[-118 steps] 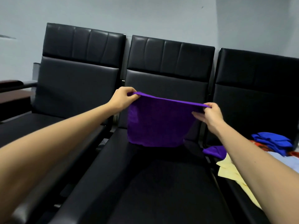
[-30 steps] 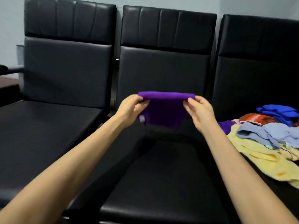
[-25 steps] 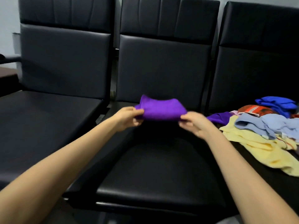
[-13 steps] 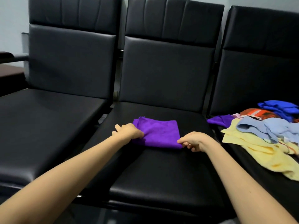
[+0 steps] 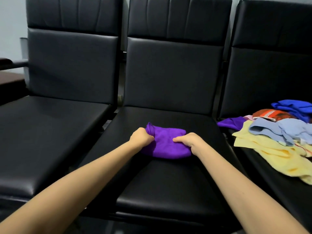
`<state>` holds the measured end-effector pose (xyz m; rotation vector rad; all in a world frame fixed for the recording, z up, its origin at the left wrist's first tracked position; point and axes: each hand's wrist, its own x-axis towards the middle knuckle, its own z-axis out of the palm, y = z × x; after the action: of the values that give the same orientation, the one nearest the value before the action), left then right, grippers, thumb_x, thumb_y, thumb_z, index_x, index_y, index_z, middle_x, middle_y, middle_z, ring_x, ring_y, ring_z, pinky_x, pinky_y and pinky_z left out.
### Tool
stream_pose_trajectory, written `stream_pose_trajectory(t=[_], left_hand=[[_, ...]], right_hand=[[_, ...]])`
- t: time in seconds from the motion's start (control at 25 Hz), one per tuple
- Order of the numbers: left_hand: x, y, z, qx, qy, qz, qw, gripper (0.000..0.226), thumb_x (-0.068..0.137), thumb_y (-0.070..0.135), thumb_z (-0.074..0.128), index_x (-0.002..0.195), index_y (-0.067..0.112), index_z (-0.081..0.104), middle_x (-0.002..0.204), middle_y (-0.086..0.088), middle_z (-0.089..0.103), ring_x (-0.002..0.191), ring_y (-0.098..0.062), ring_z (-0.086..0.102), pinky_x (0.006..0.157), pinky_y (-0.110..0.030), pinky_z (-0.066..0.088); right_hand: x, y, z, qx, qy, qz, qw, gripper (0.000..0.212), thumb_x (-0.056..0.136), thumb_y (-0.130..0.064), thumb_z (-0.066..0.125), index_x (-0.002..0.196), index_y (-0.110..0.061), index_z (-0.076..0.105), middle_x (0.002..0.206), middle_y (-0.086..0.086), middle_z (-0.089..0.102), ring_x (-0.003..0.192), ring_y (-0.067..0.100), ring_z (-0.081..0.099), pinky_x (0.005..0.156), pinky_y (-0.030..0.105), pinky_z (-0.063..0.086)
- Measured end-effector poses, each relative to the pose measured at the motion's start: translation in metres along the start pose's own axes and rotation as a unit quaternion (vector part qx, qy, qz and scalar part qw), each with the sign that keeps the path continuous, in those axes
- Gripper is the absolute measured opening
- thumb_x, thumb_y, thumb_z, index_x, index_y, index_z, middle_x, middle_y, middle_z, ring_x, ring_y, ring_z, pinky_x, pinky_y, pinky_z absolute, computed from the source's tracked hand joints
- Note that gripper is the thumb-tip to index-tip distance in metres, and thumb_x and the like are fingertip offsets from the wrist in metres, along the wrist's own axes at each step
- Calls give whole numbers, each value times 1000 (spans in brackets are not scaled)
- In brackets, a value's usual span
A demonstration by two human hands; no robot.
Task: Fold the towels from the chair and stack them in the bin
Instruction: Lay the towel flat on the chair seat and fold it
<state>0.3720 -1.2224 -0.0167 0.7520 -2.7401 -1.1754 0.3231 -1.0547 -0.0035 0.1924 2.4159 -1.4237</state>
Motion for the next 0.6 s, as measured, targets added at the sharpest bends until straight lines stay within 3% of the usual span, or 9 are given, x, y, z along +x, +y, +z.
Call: stream_pose_trajectory(t=[0.08,0.2,0.24,0.32,0.4,0.52,0.6], left_hand=[[1,3,1,-97,-27,1,995,13,84,9,58,74,14,50,86,-9,59,79,-24,58,62,-27,44],[-5,16,-8,-290,-70,-56,953,13,83,-1,56,83,12,54,89,-13,62,80,-27,62,78,-35,52],[-10,21,-13,-348,-106,-80,928,13,84,-3,55,85,10,56,83,-13,65,74,-27,64,75,-35,54],[-27,34,-21,-397,-183,-114,892,12,86,-1,53,81,9,58,63,-10,68,53,-23,66,54,-30,56],[-44,47,-20,-401,-222,-121,880,10,89,7,55,81,10,59,55,-8,67,46,-20,65,56,-32,56],[-70,69,-9,-420,-254,-104,865,13,94,6,49,85,6,58,65,-12,68,73,-25,67,89,-41,47],[-86,87,3,-430,-264,-79,860,19,95,-3,43,84,4,56,68,-14,67,86,-28,61,94,-42,42]], right_hand=[[0,2,1,61,-18,-4,998,46,79,-12,73,120,-2,57,125,16,59,107,29,57,85,32,45],[-3,4,-5,172,-13,-47,984,24,84,-4,62,106,-11,53,116,16,60,93,26,57,75,30,48],[-6,4,-8,187,-1,-68,980,25,86,-3,58,106,-13,50,115,15,59,91,24,56,70,28,47],[-16,11,-22,192,29,-93,977,32,86,-2,56,114,-14,45,113,12,57,92,23,55,68,27,46],[-19,22,-34,183,44,-91,978,43,84,-4,60,123,-12,43,112,9,55,97,23,55,77,29,45],[-26,38,-56,206,44,-60,976,50,82,-18,69,126,-8,48,119,11,60,105,25,60,91,36,50],[-36,53,-80,215,60,-59,973,46,84,-21,67,126,-11,52,121,11,62,107,27,61,96,41,49]])
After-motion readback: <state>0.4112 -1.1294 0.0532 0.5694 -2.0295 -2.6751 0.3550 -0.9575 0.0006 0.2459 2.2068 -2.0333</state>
